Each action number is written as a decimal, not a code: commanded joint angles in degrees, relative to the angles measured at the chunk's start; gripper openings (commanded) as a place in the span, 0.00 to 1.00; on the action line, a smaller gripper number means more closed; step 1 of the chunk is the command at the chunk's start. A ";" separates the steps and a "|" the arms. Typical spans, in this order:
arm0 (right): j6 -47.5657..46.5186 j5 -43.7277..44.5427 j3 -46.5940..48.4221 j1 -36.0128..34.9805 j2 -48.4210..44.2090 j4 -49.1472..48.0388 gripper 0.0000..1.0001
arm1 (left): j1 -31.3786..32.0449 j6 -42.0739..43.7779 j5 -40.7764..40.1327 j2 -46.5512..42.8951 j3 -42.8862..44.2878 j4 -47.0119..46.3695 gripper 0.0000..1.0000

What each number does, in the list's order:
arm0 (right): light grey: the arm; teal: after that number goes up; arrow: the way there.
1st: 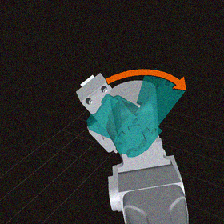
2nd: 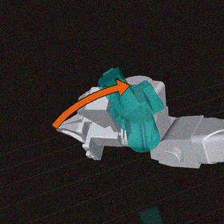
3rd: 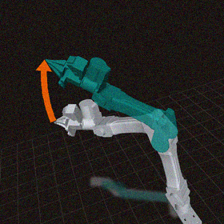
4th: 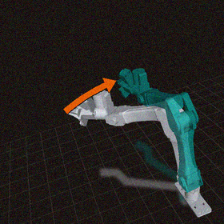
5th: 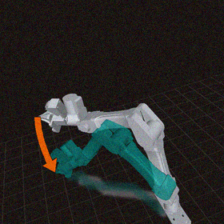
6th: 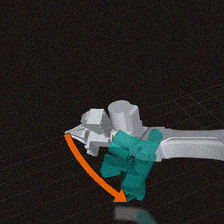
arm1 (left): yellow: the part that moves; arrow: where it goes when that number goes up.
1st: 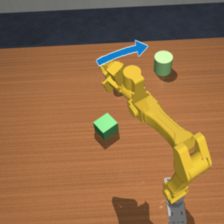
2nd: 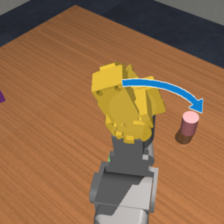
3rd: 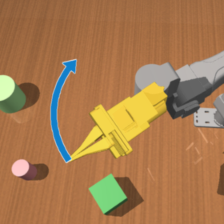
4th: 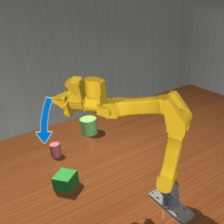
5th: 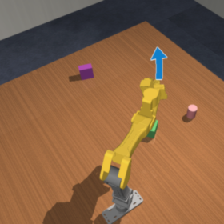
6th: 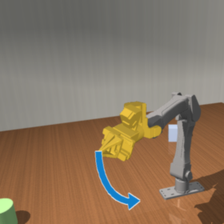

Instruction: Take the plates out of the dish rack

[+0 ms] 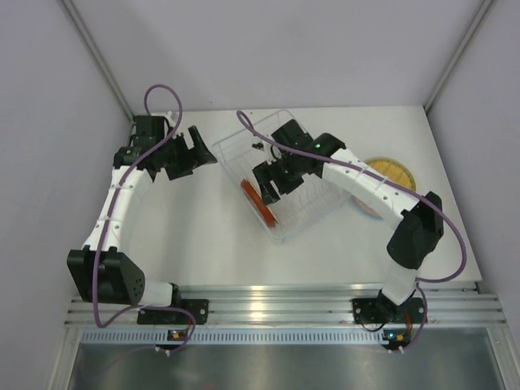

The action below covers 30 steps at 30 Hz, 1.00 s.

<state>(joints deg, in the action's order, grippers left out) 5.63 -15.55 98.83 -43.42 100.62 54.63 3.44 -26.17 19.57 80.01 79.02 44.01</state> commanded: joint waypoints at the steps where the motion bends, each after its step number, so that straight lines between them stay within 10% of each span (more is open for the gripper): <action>1: -3.25 -0.45 3.57 -2.37 0.54 2.41 0.68 | 0.16 0.60 -0.76 -1.52 -0.01 -0.24 0.97; 30: -6.07 18.53 5.76 -4.13 6.78 7.42 0.65 | 0.07 0.77 -0.85 -1.35 -0.10 -0.24 0.97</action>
<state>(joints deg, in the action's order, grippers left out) -0.67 -3.46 101.08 -47.13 106.61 64.29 3.42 -26.15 18.98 80.01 78.94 44.03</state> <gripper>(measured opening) 0.654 0.965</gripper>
